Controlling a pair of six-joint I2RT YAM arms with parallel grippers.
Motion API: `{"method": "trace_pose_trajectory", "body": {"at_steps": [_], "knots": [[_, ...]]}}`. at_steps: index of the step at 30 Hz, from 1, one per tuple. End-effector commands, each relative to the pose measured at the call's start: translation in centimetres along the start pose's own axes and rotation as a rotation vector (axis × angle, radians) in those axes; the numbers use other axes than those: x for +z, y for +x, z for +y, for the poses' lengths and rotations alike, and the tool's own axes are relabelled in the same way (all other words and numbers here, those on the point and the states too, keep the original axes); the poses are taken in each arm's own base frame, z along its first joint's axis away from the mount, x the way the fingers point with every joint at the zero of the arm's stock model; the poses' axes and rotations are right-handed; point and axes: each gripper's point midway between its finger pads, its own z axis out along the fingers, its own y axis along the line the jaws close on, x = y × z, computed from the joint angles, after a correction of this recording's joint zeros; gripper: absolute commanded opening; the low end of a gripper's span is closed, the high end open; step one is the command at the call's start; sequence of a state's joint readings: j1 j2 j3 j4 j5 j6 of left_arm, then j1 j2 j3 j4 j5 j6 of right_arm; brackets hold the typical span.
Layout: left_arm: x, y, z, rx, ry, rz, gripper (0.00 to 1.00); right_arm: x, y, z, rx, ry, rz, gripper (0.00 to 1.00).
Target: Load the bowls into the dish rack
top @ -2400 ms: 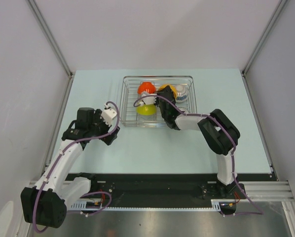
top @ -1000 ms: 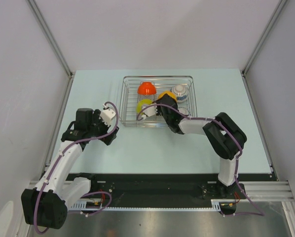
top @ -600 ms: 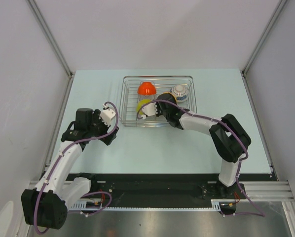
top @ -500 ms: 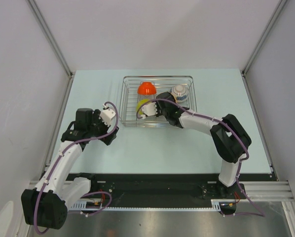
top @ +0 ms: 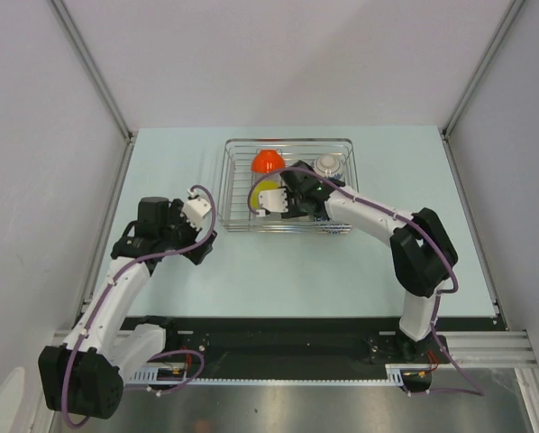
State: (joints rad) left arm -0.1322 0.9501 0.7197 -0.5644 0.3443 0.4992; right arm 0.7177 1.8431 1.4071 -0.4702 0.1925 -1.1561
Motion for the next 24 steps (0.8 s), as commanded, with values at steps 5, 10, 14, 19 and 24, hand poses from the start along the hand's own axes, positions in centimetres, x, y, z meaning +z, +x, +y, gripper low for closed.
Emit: {"method": "trace_pose_trajectory", "body": {"at_steps": [5,10,14,19,24], "knots": [[-1.0,-2.4,0.7,0.025,-0.013,-0.063,1.00,-0.2,-0.4,1.7,0.087,-0.147,-0.001,0.46],[-1.0,-2.3,0.8,0.027,-0.015,-0.064,1.00,0.6,-0.5,1.2,0.105,-0.139,0.000,0.46],[-1.0,-2.1,0.7,0.026,-0.018,-0.062,1.00,1.6,-0.2,0.5,0.122,-0.107,0.010,0.46],[-0.9,-2.0,0.6,0.022,-0.013,-0.061,1.00,2.2,0.0,0.6,0.156,-0.148,0.001,0.46],[-0.8,-2.1,0.6,0.019,-0.010,-0.063,1.00,3.1,-0.1,0.4,0.175,-0.166,-0.002,0.47]]}}
